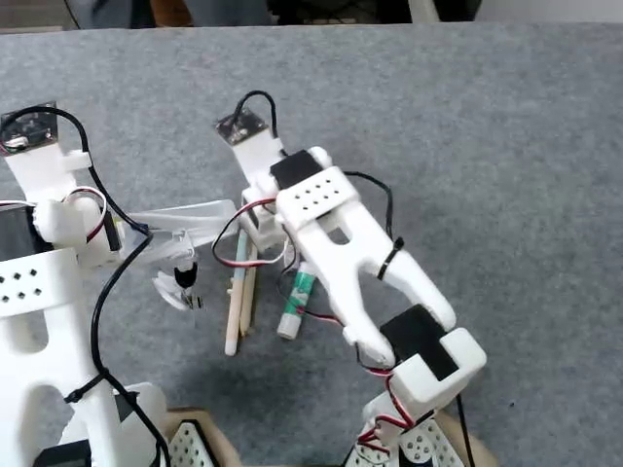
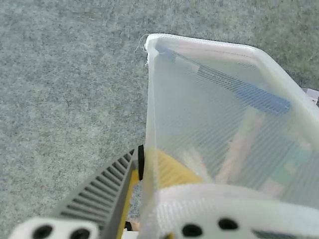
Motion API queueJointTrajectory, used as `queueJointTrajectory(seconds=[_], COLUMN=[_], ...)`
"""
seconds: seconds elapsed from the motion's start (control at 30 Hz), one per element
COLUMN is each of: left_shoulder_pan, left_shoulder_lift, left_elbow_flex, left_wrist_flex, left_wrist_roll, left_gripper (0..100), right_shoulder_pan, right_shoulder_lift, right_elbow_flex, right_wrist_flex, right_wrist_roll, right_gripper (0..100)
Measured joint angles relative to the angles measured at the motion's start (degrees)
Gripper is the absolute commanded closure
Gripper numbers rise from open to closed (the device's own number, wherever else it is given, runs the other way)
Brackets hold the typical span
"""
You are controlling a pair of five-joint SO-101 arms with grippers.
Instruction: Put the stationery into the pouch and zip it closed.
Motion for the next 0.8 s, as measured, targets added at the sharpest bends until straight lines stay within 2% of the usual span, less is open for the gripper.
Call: queueJointTrajectory(seconds=[0.13, 0.8], left_shoulder_pan=[0.0, -0.18], left_shoulder_lift=[0.0, 0.0], left_elbow_flex=[0.0, 0.0], left_wrist_flex=[0.0, 0.0], left_wrist_roll=[0.0, 0.18], left_gripper=[97, 97], right_shoulder_pan=[2.9, 3.96], right_shoulder_lift=[1.05, 20.66], right_elbow_flex=[0.0, -10.11], right_wrist_flex=[-1.85, -2.2], right_wrist_roll=[-0.09, -0.09], right_gripper=[81.0, 81.1])
